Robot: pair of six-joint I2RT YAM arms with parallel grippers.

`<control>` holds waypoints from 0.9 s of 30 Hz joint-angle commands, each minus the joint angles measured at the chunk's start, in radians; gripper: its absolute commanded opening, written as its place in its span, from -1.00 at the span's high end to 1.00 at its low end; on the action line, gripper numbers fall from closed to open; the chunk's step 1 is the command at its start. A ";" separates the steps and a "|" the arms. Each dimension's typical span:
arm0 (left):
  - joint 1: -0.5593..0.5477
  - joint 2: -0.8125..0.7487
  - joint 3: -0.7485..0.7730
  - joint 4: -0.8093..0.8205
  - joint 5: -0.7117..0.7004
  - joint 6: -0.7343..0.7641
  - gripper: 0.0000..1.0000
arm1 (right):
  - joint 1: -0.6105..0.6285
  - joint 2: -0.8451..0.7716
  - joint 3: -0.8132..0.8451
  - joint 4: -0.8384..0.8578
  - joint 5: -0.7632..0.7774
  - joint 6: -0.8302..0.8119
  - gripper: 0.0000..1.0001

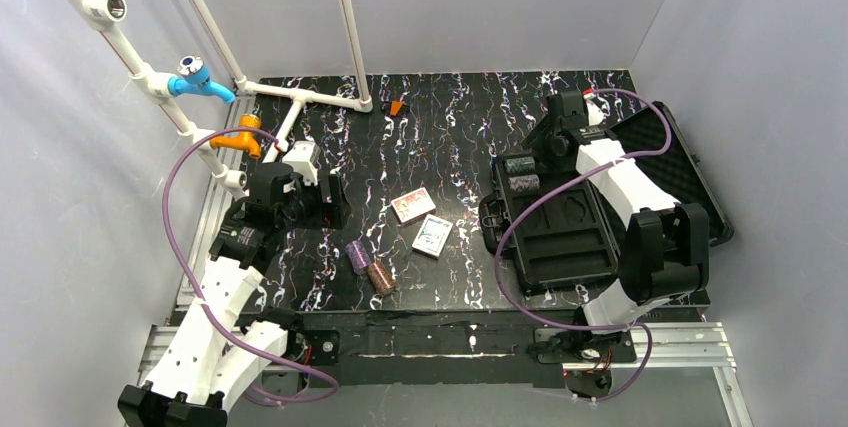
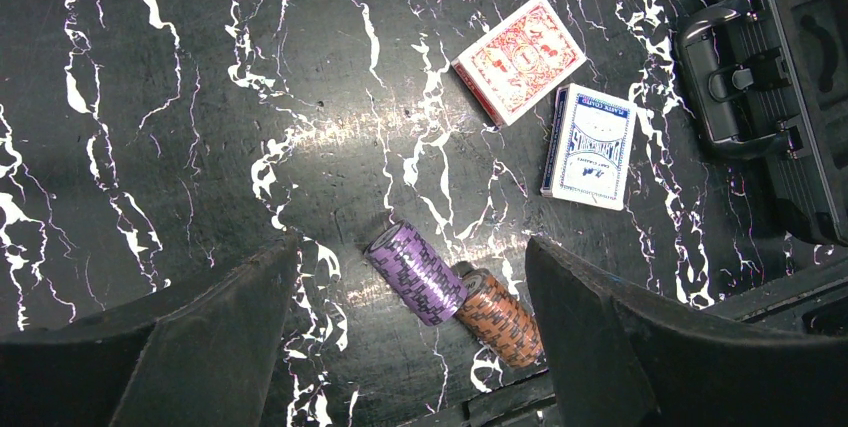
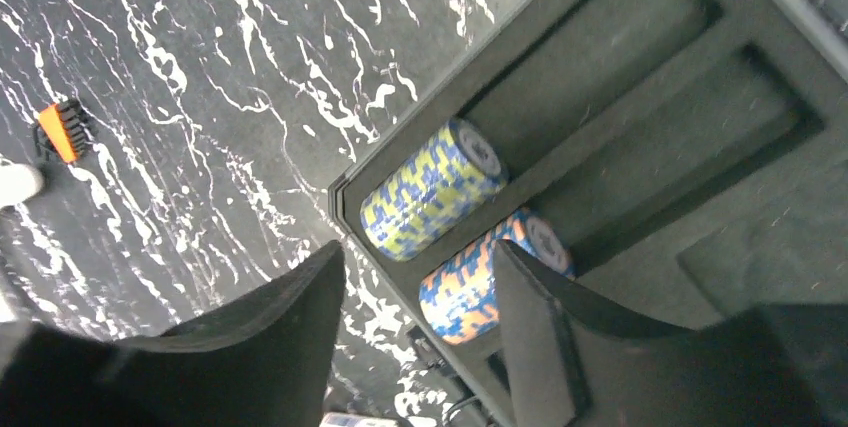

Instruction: Pack up texas hold em set

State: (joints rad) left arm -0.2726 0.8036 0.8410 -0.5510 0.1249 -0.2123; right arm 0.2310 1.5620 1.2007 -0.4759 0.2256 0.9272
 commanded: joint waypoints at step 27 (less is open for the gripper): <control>-0.005 0.008 0.015 -0.011 -0.008 0.010 -0.64 | -0.073 0.286 0.149 0.061 -0.186 -0.666 0.64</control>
State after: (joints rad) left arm -0.2726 0.8146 0.8410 -0.5510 0.1219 -0.2123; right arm 0.1574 1.8370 1.2987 -0.4099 0.1387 0.3027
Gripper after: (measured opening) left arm 0.825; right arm 0.182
